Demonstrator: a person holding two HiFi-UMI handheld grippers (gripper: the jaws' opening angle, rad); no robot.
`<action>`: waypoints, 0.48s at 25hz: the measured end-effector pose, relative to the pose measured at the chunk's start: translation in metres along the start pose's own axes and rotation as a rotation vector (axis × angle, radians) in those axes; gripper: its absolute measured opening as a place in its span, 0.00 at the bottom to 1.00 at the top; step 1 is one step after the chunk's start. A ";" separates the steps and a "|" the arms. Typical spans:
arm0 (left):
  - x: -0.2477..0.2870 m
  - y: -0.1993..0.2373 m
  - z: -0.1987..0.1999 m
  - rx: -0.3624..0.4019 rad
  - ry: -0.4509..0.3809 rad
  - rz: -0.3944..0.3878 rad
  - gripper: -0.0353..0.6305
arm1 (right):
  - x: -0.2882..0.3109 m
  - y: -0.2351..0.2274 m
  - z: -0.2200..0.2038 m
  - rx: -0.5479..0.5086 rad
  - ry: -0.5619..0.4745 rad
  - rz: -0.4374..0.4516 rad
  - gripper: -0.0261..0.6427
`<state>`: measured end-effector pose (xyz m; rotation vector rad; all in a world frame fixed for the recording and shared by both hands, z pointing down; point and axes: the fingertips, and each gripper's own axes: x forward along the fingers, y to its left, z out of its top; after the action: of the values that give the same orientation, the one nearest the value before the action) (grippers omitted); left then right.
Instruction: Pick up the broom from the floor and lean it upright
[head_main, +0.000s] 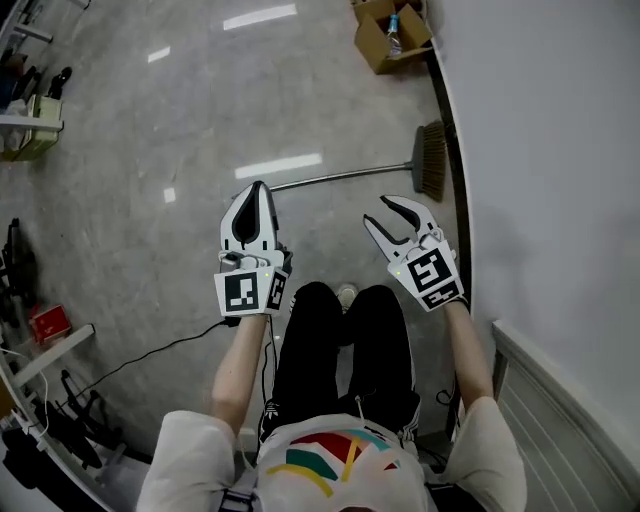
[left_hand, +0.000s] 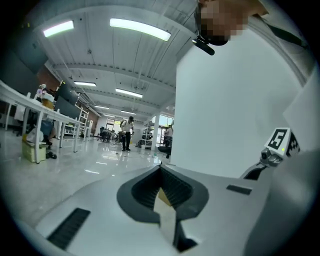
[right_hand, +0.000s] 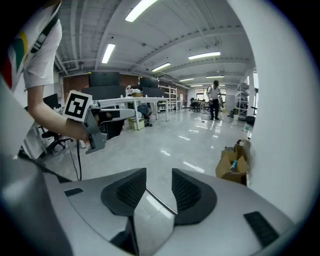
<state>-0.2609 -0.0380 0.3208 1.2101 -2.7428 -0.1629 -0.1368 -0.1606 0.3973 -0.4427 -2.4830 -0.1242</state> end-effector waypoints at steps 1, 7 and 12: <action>0.003 0.017 -0.033 -0.005 -0.011 0.020 0.12 | 0.033 0.003 -0.024 -0.032 0.005 0.043 0.26; 0.023 0.097 -0.221 0.016 -0.027 0.070 0.12 | 0.220 0.008 -0.162 -0.220 0.065 0.293 0.26; 0.020 0.142 -0.325 -0.010 -0.007 0.133 0.12 | 0.330 0.012 -0.248 -0.465 0.239 0.388 0.26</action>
<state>-0.3220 0.0289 0.6643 1.0220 -2.8136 -0.1665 -0.2461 -0.1021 0.7908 -1.0285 -2.0787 -0.5655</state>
